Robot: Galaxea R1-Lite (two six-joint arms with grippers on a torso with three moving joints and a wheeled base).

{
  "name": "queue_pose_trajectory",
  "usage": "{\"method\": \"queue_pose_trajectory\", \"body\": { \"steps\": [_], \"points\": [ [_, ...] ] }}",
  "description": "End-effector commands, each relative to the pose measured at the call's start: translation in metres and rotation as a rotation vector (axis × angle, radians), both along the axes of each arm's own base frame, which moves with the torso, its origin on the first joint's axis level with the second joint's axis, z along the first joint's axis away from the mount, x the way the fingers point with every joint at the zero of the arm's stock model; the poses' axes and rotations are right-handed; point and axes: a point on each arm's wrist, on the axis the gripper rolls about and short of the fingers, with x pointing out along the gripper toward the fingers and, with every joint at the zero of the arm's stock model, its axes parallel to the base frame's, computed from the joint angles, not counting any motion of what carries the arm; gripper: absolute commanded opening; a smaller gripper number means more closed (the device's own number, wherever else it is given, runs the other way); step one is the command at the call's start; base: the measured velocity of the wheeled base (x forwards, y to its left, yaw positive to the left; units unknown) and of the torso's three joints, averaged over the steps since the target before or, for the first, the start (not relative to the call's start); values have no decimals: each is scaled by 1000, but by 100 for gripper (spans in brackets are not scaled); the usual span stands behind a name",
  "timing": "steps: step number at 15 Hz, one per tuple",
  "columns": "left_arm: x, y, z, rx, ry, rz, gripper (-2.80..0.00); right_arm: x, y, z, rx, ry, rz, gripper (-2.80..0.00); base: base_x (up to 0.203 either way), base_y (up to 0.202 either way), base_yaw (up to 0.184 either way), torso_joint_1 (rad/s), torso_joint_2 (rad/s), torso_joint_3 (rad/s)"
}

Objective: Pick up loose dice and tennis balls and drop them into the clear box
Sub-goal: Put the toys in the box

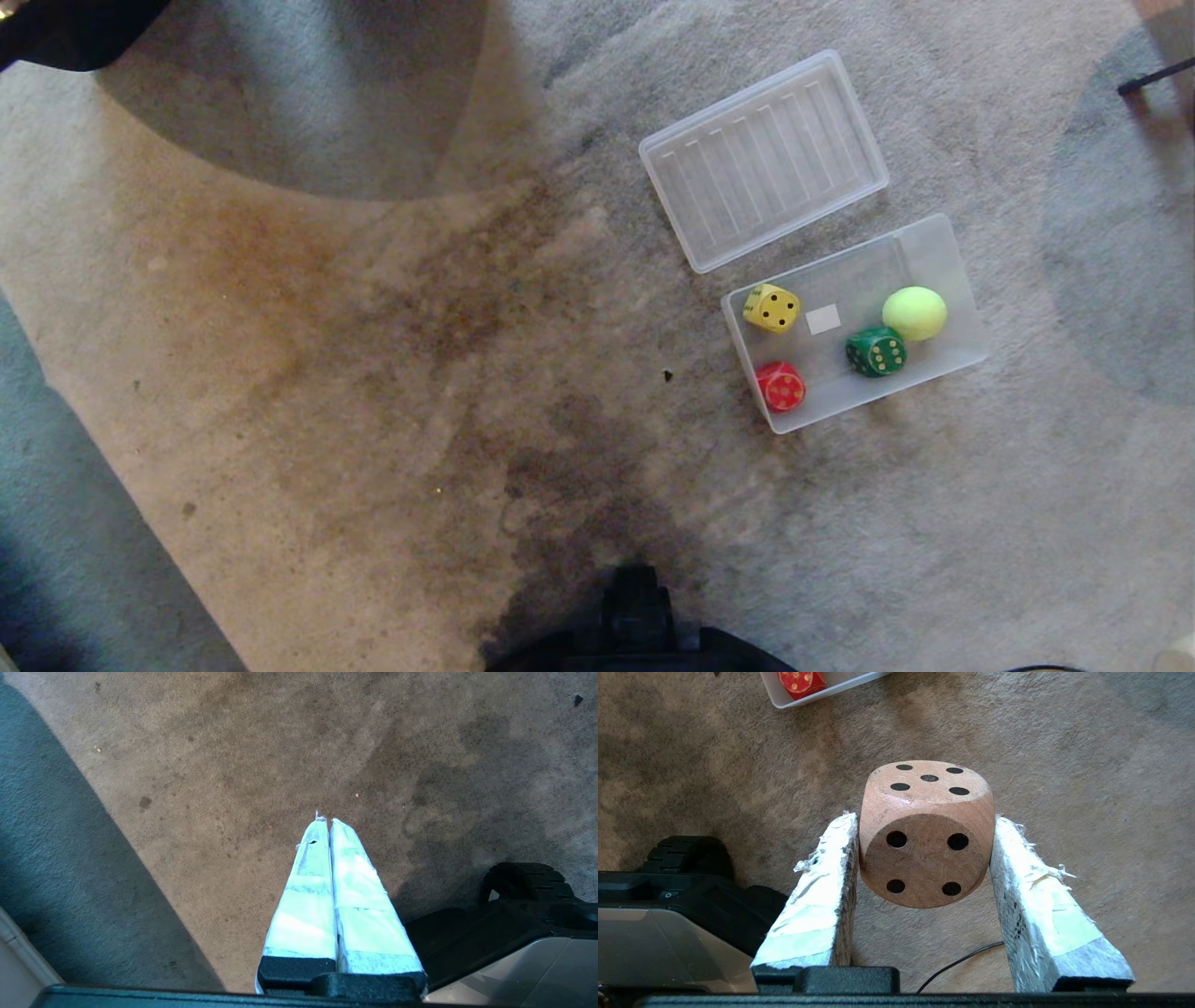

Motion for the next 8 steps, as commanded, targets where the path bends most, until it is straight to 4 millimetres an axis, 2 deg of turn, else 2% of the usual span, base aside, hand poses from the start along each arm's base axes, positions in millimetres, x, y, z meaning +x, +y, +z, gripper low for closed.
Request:
{"method": "queue_pose_trajectory", "body": {
  "steps": [1,8],
  "points": [
    [0,0,0,0,0,0,-280,0,0,0,-1,2,0,-280,0,0,0,0,0,0],
    [0,0,0,0,0,0,-280,0,0,0,-8,2,2,-280,0,0,0,0,0,0]
  ]
}}
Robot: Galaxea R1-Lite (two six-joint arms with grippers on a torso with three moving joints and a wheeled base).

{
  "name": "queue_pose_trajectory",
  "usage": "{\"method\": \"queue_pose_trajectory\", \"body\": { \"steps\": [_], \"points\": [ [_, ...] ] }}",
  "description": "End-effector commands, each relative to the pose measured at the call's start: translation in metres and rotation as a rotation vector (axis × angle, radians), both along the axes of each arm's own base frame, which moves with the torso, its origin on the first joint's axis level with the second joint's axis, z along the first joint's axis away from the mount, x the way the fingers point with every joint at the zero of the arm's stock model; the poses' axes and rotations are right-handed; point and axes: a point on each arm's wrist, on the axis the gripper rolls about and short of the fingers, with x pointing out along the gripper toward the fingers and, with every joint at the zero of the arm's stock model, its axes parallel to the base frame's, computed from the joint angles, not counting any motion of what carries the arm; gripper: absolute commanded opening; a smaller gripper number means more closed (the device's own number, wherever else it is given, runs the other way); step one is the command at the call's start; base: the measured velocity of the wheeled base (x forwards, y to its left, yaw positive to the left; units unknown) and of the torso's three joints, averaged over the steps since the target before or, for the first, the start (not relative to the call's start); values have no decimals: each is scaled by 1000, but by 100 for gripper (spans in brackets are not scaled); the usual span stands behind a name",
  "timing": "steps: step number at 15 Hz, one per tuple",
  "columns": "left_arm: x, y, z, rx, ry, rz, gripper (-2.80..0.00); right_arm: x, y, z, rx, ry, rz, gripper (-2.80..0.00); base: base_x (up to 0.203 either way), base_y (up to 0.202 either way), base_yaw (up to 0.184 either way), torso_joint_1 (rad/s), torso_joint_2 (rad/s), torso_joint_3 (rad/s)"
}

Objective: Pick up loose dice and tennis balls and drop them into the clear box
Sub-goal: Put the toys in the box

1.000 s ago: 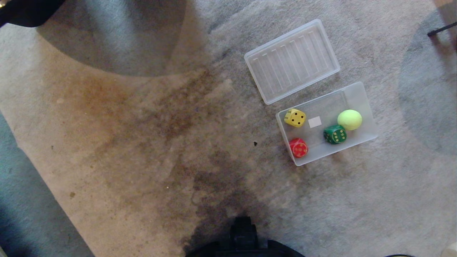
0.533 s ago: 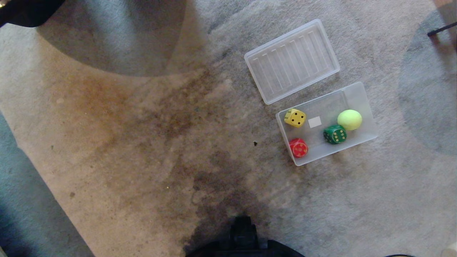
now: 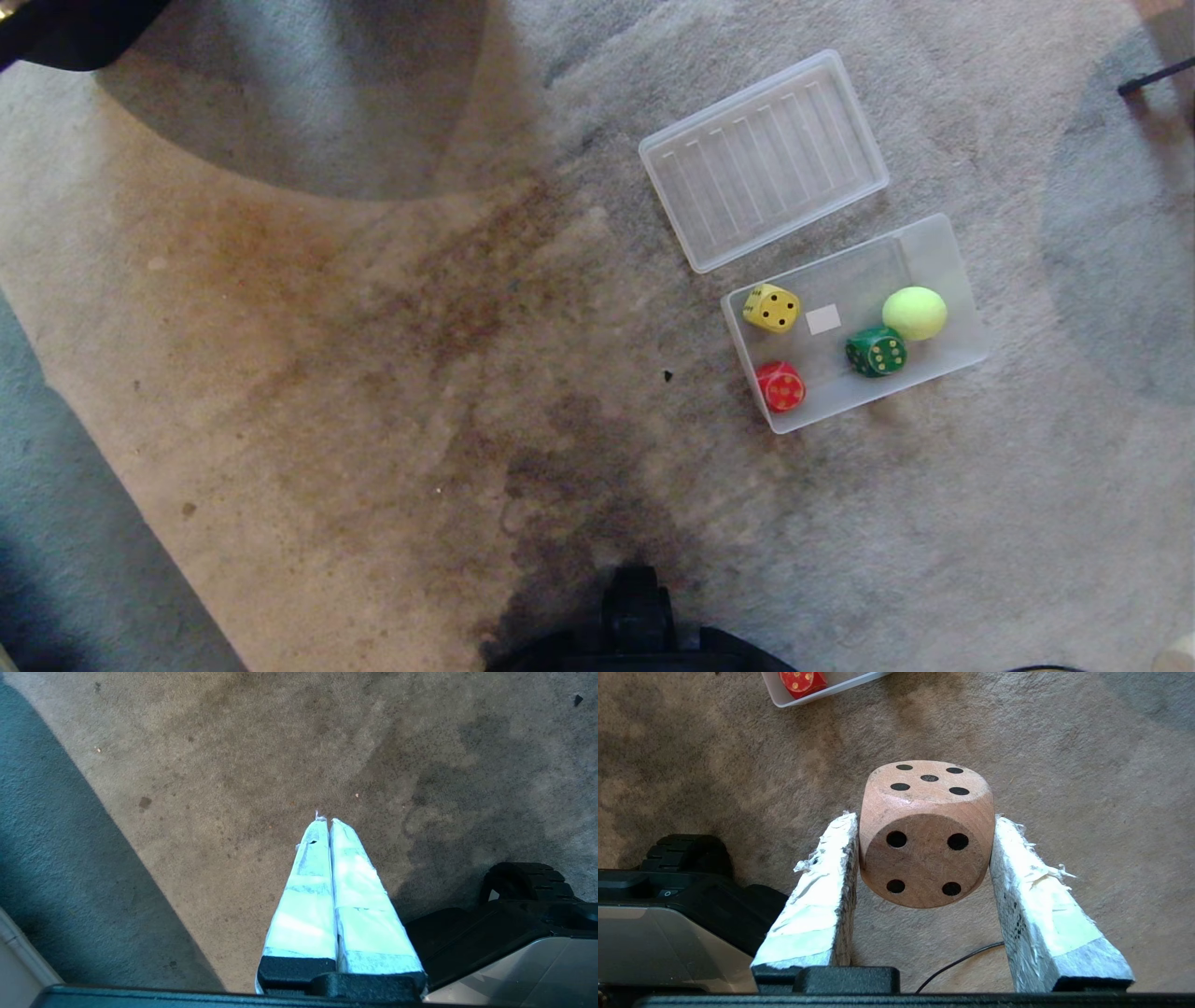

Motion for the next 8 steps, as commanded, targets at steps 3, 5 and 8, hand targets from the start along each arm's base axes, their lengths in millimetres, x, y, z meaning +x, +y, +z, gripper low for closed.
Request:
{"method": "queue_pose_trajectory", "body": {
  "steps": [3,5,8],
  "points": [
    [0,0,0,0,0,0,-280,0,0,-1,7,20,-3,-280,0,0,0,0,0,0],
    [0,0,0,0,0,0,-280,0,0,-1,9,19,-4,-280,0,0,0,0,0,0],
    [0,0,0,0,0,0,-280,0,0,-1,28,18,-5,-280,0,0,0,0,0,0]
  ]
}}
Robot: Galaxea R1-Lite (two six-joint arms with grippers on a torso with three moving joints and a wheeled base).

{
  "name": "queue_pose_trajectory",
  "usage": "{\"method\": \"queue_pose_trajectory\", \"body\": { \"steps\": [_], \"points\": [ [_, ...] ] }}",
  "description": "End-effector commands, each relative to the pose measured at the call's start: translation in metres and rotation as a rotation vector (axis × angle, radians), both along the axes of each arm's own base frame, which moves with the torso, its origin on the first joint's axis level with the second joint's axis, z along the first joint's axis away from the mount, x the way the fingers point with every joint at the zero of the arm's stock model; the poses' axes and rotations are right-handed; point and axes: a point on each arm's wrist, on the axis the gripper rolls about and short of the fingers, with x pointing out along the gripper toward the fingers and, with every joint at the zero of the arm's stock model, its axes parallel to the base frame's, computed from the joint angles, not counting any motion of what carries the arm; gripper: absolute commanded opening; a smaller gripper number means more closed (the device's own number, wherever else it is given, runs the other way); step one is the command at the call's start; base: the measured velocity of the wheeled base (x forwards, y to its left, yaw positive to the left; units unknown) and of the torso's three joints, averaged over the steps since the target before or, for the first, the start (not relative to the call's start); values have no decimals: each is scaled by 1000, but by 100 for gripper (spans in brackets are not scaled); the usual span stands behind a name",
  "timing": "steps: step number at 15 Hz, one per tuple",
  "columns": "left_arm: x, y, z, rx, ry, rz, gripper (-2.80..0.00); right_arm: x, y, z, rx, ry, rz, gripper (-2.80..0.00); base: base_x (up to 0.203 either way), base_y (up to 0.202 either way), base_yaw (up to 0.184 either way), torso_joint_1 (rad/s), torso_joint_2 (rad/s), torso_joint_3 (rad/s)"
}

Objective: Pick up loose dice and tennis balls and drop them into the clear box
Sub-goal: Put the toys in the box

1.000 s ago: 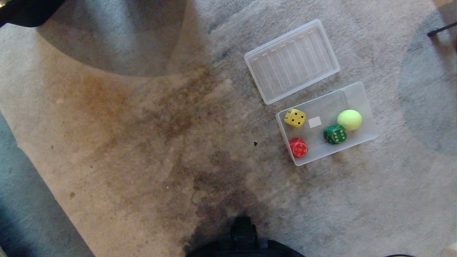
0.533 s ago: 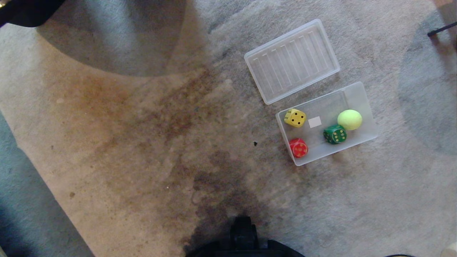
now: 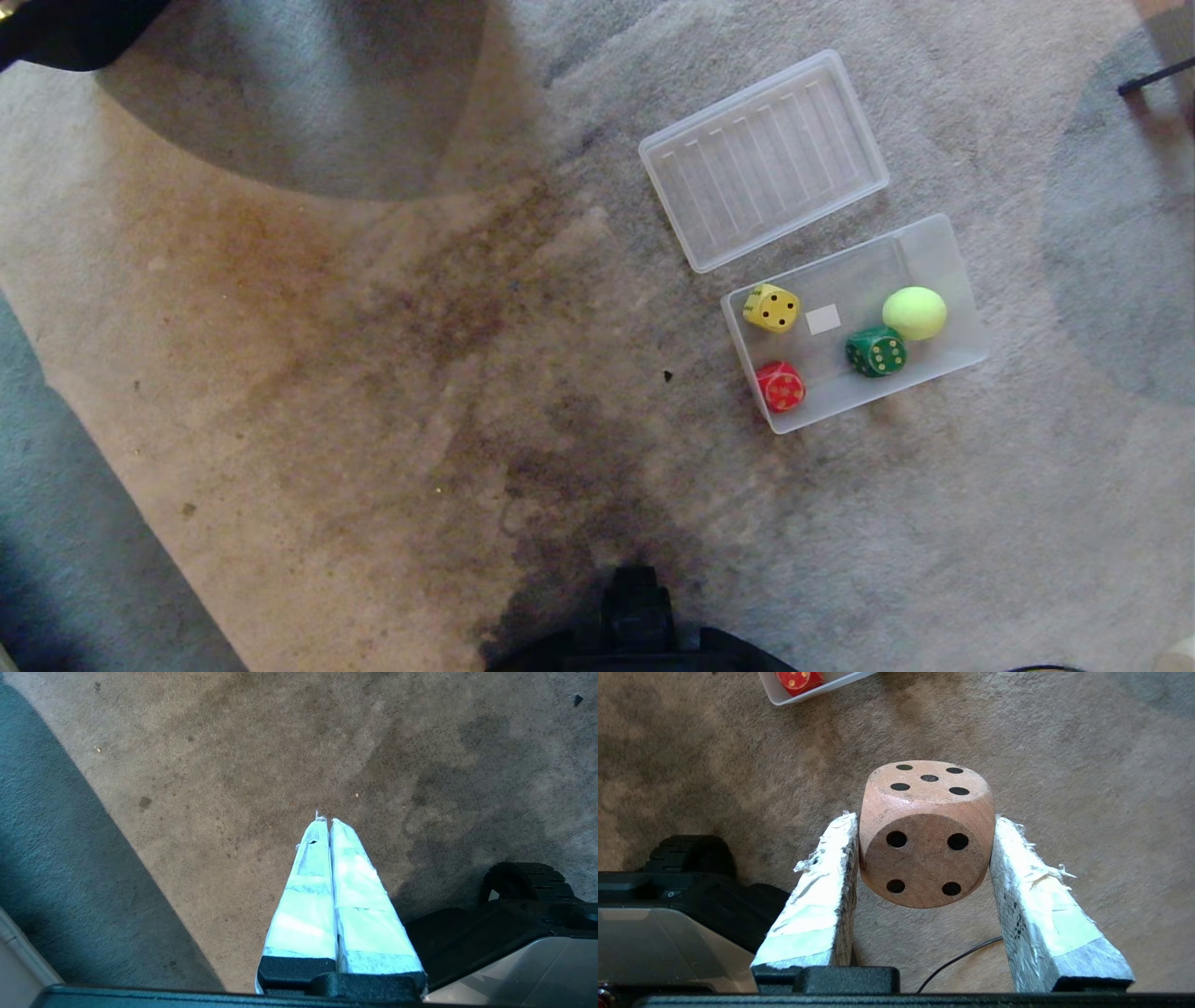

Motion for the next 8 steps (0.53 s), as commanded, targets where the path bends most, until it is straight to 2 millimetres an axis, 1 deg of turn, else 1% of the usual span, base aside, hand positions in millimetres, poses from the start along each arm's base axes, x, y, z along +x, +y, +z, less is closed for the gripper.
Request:
{"method": "queue_pose_trajectory", "body": {
  "steps": [1,3,4,6,8],
  "points": [
    [0,0,0,0,-1,0,-280,0,0,0,0,2,1,-280,0,0,0,0,0,0],
    [0,0,0,0,-1,0,-280,-1,0,2,13,-1,-4,-280,0,0,0,0,0,0],
    [0,0,0,0,-1,0,-280,-2,0,8,18,-3,-5,-280,0,0,0,0,0,0],
    [0,0,0,0,-1,0,-280,-4,0,24,24,40,-3,-280,0,0,0,0,0,0],
    [0,0,0,0,-1,0,-280,6,0,44,49,136,-1,-280,0,0,0,0,0,0]
  ]
}}
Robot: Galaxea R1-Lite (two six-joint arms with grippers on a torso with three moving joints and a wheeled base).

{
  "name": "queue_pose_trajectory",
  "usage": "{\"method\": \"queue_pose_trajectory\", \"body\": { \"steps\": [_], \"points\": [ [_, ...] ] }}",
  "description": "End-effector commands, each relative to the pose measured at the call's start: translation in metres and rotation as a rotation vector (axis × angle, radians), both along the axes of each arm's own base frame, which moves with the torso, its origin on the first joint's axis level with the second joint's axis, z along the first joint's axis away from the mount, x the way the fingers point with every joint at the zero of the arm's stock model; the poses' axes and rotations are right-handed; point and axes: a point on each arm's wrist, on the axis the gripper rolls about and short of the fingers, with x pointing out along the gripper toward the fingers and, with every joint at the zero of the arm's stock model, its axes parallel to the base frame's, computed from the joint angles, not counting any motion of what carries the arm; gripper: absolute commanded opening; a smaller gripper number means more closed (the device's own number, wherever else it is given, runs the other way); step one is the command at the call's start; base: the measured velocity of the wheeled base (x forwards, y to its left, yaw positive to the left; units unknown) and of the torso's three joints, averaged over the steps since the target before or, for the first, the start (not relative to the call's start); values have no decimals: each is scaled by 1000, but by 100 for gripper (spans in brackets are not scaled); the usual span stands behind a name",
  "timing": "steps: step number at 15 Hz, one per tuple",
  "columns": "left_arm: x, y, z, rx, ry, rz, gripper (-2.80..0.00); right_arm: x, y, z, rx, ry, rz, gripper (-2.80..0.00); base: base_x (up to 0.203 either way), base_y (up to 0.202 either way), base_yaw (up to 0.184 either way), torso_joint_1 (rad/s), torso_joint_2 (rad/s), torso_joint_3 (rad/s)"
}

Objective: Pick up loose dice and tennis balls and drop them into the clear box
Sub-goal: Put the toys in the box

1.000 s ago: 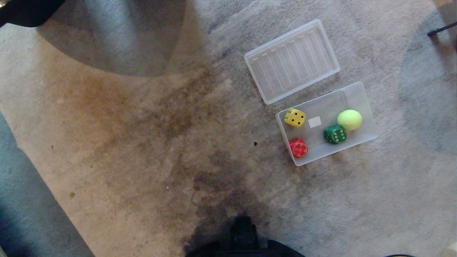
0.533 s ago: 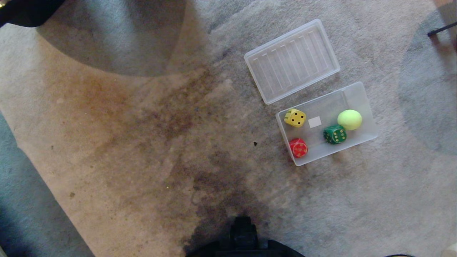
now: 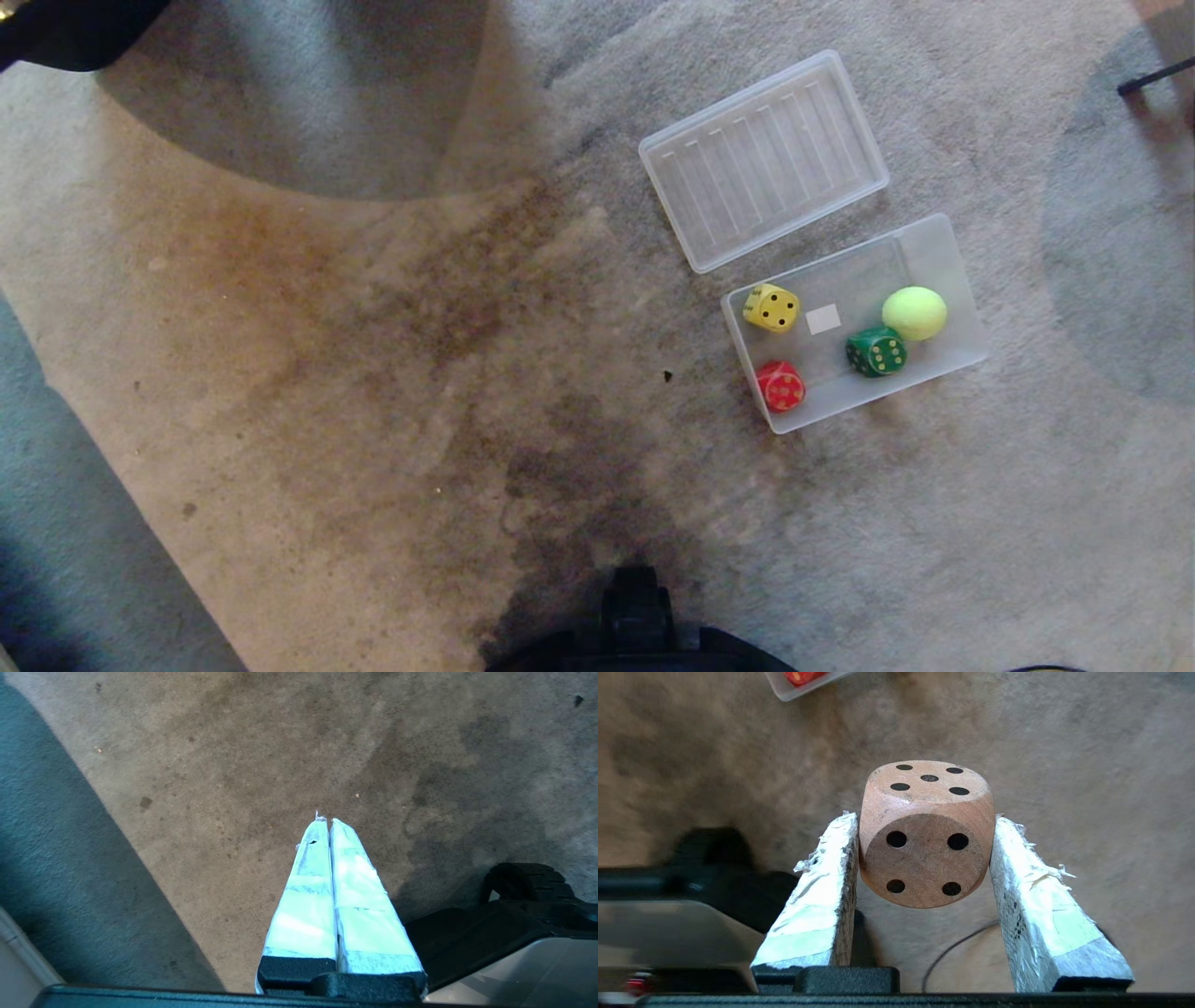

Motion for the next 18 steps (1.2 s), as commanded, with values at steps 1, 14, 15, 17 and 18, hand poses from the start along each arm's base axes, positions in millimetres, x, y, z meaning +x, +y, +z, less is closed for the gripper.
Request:
{"method": "queue_pose_trajectory", "body": {
  "steps": [1,14,15,17,18],
  "points": [
    [0,0,0,0,0,0,-280,15,0,20,13,99,1,-280,0,0,0,0,0,0],
    [0,0,0,0,0,0,-280,278,3,50,137,231,-9,-280,0,0,0,0,0,0],
    [0,0,0,0,0,0,-280,298,4,49,139,184,-2,-280,0,0,0,0,0,0],
    [0,0,0,0,0,0,-280,331,7,51,144,96,29,-280,0,0,0,0,0,0],
    [0,0,0,0,0,0,-280,347,11,54,149,57,52,-280,0,0,0,0,0,0]
  ]
}}
